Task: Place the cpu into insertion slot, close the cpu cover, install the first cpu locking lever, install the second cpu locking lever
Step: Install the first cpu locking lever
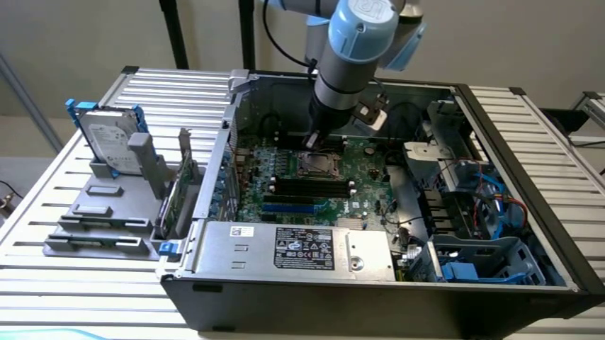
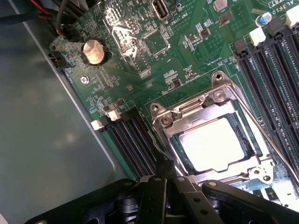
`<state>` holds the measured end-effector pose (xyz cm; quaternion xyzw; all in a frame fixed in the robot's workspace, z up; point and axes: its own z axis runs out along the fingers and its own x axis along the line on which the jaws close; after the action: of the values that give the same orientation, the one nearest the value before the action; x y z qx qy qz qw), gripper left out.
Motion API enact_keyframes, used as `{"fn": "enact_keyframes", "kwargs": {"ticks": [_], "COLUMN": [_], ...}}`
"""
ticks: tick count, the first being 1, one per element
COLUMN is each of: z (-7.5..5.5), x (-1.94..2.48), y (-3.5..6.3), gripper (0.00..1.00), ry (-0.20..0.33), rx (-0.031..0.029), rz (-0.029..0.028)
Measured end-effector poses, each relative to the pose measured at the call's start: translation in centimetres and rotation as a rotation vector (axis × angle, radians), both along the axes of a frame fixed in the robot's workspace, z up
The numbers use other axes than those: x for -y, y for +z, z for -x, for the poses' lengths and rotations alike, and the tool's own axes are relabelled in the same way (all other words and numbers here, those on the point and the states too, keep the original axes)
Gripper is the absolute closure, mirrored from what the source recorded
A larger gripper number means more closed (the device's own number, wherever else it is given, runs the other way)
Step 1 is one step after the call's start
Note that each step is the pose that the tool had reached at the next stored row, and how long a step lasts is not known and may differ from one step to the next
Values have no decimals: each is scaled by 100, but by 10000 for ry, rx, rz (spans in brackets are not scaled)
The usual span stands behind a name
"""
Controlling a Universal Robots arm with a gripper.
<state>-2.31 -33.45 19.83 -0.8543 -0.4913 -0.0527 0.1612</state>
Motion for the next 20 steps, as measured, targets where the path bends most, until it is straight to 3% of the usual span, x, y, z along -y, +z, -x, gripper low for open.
{"fn": "enact_keyframes", "kwargs": {"ticks": [5,20], "z": [-70,-71], "x": [0,4], "y": [-1,-21], "gripper": [89,89], "ry": [0,0], "rx": [-7,-6], "rz": [0,-1]}}
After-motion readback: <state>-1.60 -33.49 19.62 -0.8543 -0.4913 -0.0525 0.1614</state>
